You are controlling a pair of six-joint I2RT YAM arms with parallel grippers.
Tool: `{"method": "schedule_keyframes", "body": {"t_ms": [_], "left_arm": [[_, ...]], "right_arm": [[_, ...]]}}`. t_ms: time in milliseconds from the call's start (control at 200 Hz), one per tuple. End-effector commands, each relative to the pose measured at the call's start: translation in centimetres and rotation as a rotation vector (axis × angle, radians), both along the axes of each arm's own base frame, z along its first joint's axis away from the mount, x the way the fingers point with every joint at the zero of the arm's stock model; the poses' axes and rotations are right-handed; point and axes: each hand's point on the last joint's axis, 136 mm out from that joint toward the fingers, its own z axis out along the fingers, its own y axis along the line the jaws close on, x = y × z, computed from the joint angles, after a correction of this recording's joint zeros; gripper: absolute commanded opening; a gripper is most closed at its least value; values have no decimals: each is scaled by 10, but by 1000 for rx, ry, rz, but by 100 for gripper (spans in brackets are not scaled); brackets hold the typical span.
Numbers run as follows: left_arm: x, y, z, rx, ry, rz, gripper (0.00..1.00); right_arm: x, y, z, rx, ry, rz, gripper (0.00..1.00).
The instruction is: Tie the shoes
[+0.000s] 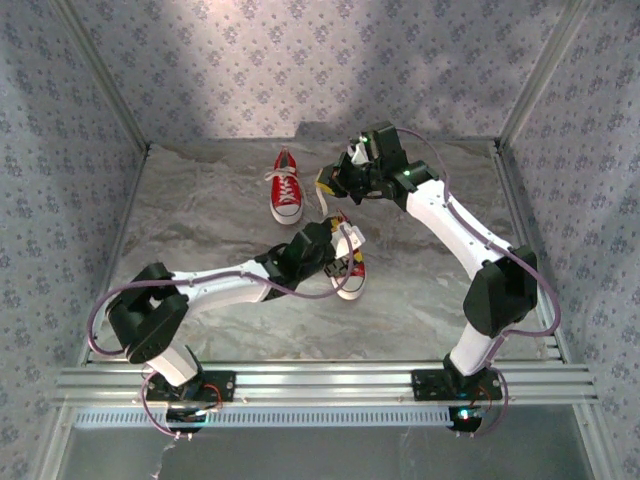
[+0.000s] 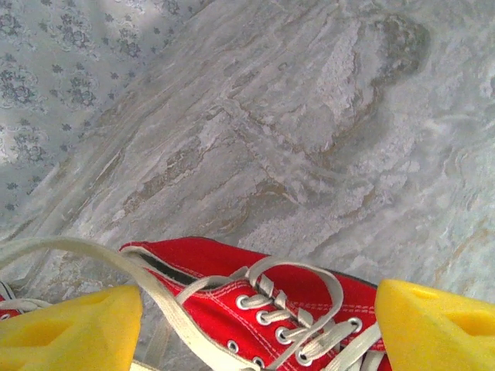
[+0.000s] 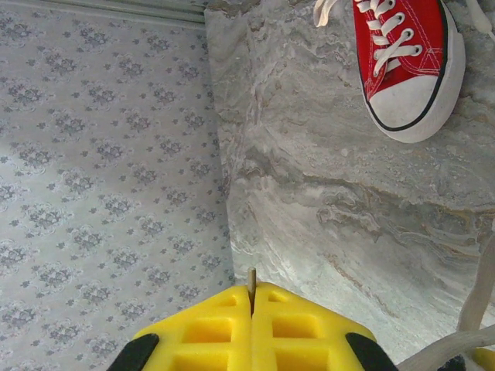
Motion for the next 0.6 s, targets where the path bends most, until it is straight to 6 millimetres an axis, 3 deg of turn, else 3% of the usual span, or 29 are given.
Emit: {"method": "schedule_keyframes", "body": {"t_ms": [0,165,405,595], "left_arm": [[-2,-4,29,-42,-127,-51,79],[-5,-7,28,-13,-168,-88,79],[-19,-16,45,-75,-175,-159,80],[-14,-15,48,-80,-165,-122,80]], "right_arm": [[-9,2,29,33,-46,27,0],[-10,4,29,32,-46,30,0],[-13,8,32,36,-50,41,0],[-17,11,34,35,-54,53,0]]}}
